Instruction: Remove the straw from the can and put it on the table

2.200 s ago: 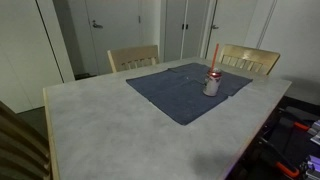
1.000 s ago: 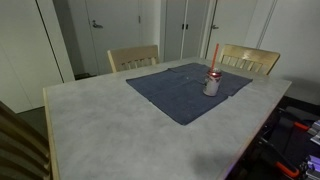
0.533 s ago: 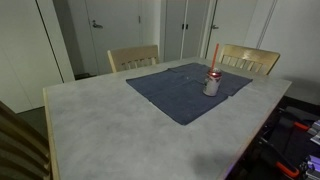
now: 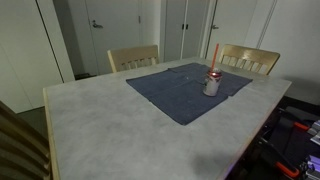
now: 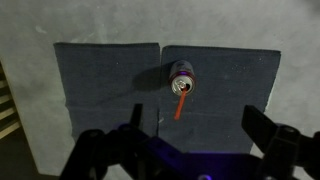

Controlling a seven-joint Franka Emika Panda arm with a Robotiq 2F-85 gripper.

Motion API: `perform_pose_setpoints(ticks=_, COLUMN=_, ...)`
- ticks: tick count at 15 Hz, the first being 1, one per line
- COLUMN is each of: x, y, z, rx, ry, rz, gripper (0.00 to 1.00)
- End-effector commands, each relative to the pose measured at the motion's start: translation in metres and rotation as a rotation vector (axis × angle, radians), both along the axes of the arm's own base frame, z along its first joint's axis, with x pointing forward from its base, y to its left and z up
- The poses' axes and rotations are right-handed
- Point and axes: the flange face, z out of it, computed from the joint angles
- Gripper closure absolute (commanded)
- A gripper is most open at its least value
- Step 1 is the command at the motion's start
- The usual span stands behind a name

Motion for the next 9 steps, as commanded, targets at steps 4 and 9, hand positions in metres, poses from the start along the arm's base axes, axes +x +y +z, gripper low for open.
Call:
perform_pose_setpoints(ticks=4, x=0.047, y=0.001, z=-0.087, rx=0.028, ry=0.035, rz=0.041, gripper=0.00)
perform_pose_setpoints(ticks=9, x=0.063, y=0.001, z=-0.147, rx=0.049, ry=0.128, rz=0.038, gripper=0.00)
